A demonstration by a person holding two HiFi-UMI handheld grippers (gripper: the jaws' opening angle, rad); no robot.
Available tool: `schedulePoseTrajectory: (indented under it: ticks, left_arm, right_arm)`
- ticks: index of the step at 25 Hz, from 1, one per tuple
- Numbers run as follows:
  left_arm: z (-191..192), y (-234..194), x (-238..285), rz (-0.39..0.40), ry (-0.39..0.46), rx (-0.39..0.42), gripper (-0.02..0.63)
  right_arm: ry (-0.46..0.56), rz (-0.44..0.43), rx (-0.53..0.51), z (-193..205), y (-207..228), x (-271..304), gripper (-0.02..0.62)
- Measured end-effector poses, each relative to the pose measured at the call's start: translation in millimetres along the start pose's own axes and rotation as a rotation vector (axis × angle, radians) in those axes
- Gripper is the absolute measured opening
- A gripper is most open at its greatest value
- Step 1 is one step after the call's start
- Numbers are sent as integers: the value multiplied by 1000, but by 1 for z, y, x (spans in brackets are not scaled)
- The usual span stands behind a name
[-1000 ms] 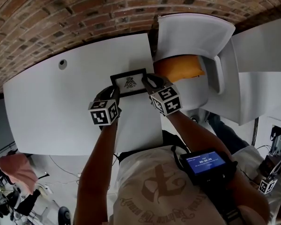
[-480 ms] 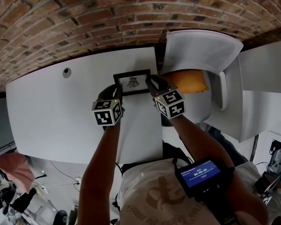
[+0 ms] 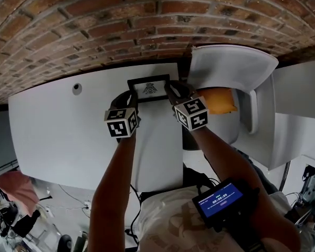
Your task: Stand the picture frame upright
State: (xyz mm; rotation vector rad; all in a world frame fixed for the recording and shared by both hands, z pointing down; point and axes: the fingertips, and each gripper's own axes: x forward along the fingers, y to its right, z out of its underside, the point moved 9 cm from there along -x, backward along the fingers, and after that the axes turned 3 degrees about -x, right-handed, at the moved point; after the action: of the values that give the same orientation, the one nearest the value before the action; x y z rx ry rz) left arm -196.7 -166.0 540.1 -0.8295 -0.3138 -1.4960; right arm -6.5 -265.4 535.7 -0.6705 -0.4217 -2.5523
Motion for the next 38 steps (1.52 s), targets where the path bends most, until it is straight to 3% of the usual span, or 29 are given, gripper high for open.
schedulePoseTrajectory:
  ticks: [24,38]
  left_arm:
    - [-63,-38,62,-25,52,104,74]
    - [-69,-47,70,-8,57,56,77]
  right_arm:
    - [65,33,-13,-40,41,68,83]
    - [63,32,-10,-48,45,80,86]
